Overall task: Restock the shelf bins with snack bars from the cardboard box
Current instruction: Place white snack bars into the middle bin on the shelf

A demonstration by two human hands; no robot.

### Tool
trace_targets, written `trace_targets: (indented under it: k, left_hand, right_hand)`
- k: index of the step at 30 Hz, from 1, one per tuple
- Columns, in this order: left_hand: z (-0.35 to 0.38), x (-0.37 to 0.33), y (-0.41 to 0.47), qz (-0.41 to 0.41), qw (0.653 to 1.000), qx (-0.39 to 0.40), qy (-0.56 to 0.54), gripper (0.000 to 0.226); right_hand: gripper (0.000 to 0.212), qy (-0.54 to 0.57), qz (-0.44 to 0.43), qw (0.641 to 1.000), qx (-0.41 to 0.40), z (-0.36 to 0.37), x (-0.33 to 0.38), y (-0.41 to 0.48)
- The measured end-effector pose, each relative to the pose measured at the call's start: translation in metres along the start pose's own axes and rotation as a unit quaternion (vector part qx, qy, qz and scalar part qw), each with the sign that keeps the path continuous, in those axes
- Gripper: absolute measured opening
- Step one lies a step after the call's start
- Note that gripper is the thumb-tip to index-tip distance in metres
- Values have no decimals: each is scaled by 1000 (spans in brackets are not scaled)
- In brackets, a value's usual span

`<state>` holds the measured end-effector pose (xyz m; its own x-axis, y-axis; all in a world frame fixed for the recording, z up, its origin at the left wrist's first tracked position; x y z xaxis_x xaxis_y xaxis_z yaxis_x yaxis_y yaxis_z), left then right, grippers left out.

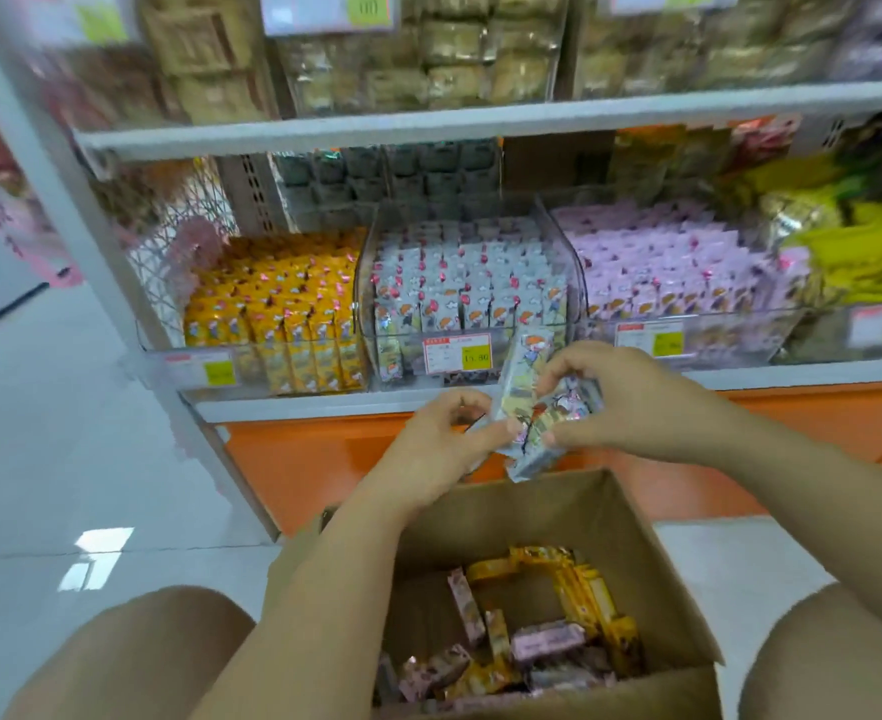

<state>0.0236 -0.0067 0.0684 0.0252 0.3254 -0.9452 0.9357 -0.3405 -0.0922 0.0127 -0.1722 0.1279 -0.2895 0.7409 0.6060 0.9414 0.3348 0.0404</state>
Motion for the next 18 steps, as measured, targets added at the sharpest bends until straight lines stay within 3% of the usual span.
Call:
trace_targets:
  k: [4,10,12,16,18]
  left_hand:
    - [-34,-44,10,57,995,-77,3,14]
    - [-80,-55,51,92,973,-204,-47,28]
    - [-90,-48,70,88,966,-234,-61,23]
    - [-102,-40,104,71,958,-267,-73,35]
    - [-105,-38,117,61,953,-281,-97,27]
  right_hand:
    - [31,9,-49,992,-112,-28,20,12]
    - [31,40,-80,964,-249,-31,20,71]
    - [31,47,-72,956,-280,-30,13,95]
    - [28,76,-30,940,-330,-31,-3,136]
    - [29,77,-9,939,-335,-30,-10,151]
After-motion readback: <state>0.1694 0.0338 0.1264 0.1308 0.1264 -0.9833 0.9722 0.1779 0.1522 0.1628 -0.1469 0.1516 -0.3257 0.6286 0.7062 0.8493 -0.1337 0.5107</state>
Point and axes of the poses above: each hand's wrist, its own y-axis towards the middle knuckle, its own z-axis out of the palm, x = y × z, the point moved 5 cm from there along y, towards the middle knuckle, and after that the axes turned 1 degree about y, right-handed, at the moved point
